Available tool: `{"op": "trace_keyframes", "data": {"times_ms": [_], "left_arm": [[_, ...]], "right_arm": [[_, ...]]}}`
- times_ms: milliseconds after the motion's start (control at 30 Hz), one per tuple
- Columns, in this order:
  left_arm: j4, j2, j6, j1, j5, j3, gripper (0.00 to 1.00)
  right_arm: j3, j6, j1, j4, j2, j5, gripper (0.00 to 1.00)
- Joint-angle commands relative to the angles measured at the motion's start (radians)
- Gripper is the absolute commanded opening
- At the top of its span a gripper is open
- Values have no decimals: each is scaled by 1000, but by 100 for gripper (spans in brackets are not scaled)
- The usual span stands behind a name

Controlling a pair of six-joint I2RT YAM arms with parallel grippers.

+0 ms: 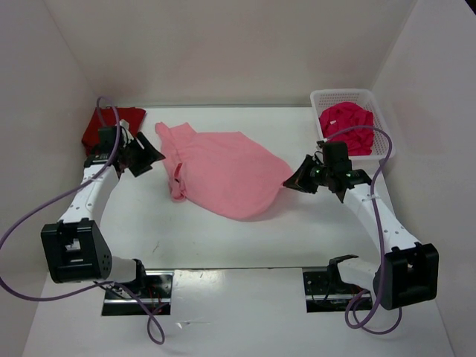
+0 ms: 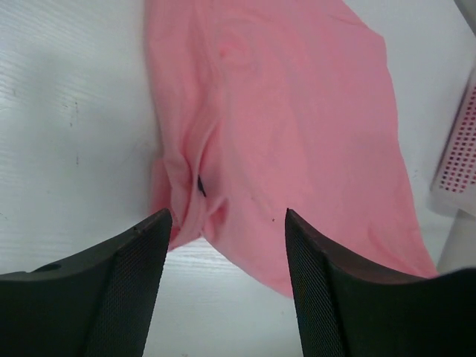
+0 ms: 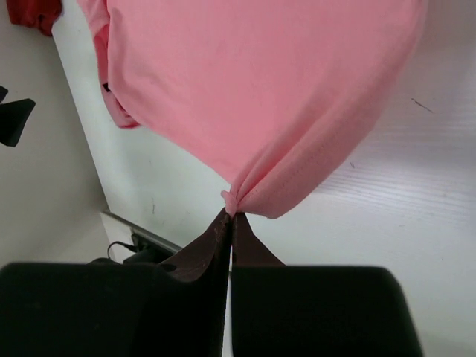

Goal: Fold and stack the t-shirts
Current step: Flatten out the tshirt

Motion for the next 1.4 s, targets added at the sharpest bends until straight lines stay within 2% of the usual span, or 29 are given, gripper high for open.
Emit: {"op": "trace_keyframes", "data": {"times_ms": [0, 33, 133, 200, 300, 367, 400, 500, 633, 667, 767, 800, 933, 1100, 1367], "left_arm": [[13, -51, 53, -49, -105, -84, 70], [13, -52, 53, -50, -153, -102, 75], [33, -16, 41, -71, -199, -135, 80], [70, 51, 26, -97, -199, -135, 90], [97, 122, 3, -117, -199, -64, 92], [119, 142, 3, -132, -227, -28, 87], [119, 174, 3, -146, -227, -15, 78], [79, 224, 13, -207, -210, -6, 66], [106, 226, 1, -246, -210, -95, 62], [107, 226, 1, -246, -201, -95, 56], [93, 238, 1, -258, -213, -81, 44], [93, 238, 1, -258, -225, -81, 36], [82, 217, 1, -258, -277, -70, 15], [53, 117, 11, -258, -277, -17, 4], [-120, -10, 67, -258, -274, 236, 0]], "right_arm": [[21, -25, -5, 58, -27, 30, 1], [10, -25, -5, 72, -27, 15, 1], [1, -25, -5, 81, -15, -5, 1], [1, -25, -5, 90, -2, -5, 1], [12, -53, -5, 26, 7, 28, 1], [-20, -68, -5, -6, -7, 87, 1], [-34, -68, -5, -19, -16, 99, 1], [-73, -47, -5, -17, -41, 96, 1], [-63, -34, -5, -8, -52, 96, 1], [-54, -34, -5, -8, -42, 84, 1], [-54, -34, -5, 10, -42, 84, 1], [-54, -34, -5, 11, -42, 73, 1], [-45, -34, -5, 20, -42, 73, 1], [-14, -44, -5, 9, -42, 73, 1], [103, -62, -14, -51, -74, 52, 1]]}}
